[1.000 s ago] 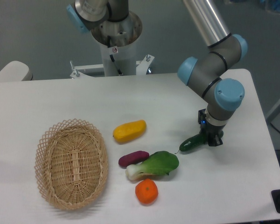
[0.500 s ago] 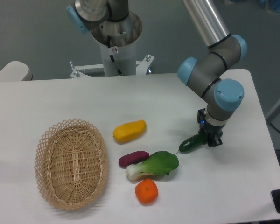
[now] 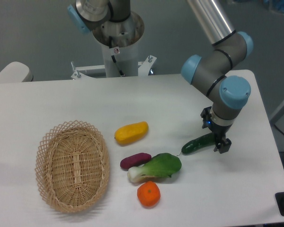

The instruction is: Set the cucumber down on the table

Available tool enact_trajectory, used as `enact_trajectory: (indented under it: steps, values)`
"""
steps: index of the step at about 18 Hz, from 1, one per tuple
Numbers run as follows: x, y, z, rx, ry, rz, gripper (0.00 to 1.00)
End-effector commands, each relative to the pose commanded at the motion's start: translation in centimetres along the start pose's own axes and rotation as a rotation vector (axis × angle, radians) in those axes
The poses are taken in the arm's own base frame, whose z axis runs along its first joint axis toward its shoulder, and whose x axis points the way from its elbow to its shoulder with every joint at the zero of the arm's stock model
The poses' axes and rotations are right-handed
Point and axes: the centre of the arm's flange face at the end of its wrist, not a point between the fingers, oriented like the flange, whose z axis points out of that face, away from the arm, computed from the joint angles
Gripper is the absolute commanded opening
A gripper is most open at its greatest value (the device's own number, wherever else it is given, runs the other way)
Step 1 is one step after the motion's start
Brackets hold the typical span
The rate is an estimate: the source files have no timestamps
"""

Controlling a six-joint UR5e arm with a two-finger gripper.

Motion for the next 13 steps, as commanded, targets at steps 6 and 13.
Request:
enact_trajectory:
  steps: [6, 13]
  values:
    - [-1.7, -3.8, -4.3, 0.057, -0.087, -0.17, 1.0]
    - [-3.9, -8.5, -8.3, 0.022, -0.155, -0.155, 1.0]
